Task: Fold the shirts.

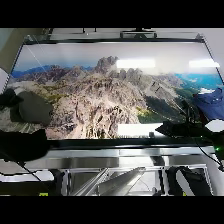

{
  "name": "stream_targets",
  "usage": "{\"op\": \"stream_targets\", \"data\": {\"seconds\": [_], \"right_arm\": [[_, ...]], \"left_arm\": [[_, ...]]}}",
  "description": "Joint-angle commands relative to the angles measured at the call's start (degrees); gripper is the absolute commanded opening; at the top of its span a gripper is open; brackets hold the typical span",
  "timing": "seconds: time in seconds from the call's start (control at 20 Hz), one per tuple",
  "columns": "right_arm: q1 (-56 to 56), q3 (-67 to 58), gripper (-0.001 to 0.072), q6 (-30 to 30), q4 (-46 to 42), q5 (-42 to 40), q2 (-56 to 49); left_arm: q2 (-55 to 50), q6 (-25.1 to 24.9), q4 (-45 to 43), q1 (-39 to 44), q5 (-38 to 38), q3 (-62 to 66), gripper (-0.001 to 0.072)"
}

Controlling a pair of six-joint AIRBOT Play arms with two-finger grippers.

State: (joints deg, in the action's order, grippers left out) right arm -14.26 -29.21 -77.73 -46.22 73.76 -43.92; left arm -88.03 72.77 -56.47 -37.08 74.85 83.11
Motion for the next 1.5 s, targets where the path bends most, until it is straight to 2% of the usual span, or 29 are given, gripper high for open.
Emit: {"op": "stream_targets", "data": {"seconds": [0.0, 0.1, 0.3, 0.4, 0.55, 0.7, 0.75, 0.85, 0.9, 1.15, 1.35, 1.45], "right_arm": [[0.0, 0.0, 0.0017, 0.0, 0.0, 0.9, 0.0], [0.0, 0.0, 0.0018, 0.0, 0.0, 0.8, 0.0], [-0.1, 0.0, 0.0019, 0.0, 0.0, 0.6, -0.2], [0.0, 0.0, 0.0019, 0.0, 0.0, 0.6, -0.2], [0.0, 0.0, 0.0018, 0.0, 0.0, 0.6, -0.2], [-0.1, 0.0, 0.0026, 0.0, -0.1, 0.6, -0.2], [-0.1, 0.0, 0.005, 0.0, -0.1, 0.6, -0.2], [-0.1, 0.0, 0.0402, 0.0, -0.1, 0.6, -0.2], [-0.2, -0.1, 0.0432, 0.0, -0.1, 0.3, -0.2], [-0.2, -0.1, 0.0445, 1.5, 0.0, -3.5, -1.3], [-0.2, -0.1, 0.0444, 1.6, 0.0, -6.4, -4.4], [-0.2, -0.1, 0.0444, 4.3, 0.0, -6.5, -6.1]], "left_arm": [[6.3, 0.9, 15.9, 7.7, 3.6, 5.6, 0.0011], [10.3, 1.0, 20.9, 15.0, 3.5, 6.4, 0.0018], [13.0, 1.9, 19.9, 35.0, 2.6, 6.4, 0.0019], [11.6, 2.3, 18.3, 44.2, -0.9, 6.4, 0.0019], [7.3, 3.4, 15.5, 52.6, -5.6, 6.4, 0.0019], [1.3, 3.4, 15.5, 55.9, -5.9, 6.4, 0.0036], [-0.3, 3.4, 15.6, 55.9, -5.4, 6.4, 0.0301], [-2.1, 4.2, 15.6, 54.1, -3.0, 6.4, 0.0674], [-2.3, 5.6, 15.5, 52.3, -1.2, 6.4, 0.071], [-0.9, 6.4, 13.3, 43.6, 9.4, 2.1, 0.0704], [4.5, 4.3, 9.0, 43.3, 4.1, -15.1, 0.0704], [6.8, 2.9, 9.0, 43.7, -0.7, -23.5, 0.0704]]}}
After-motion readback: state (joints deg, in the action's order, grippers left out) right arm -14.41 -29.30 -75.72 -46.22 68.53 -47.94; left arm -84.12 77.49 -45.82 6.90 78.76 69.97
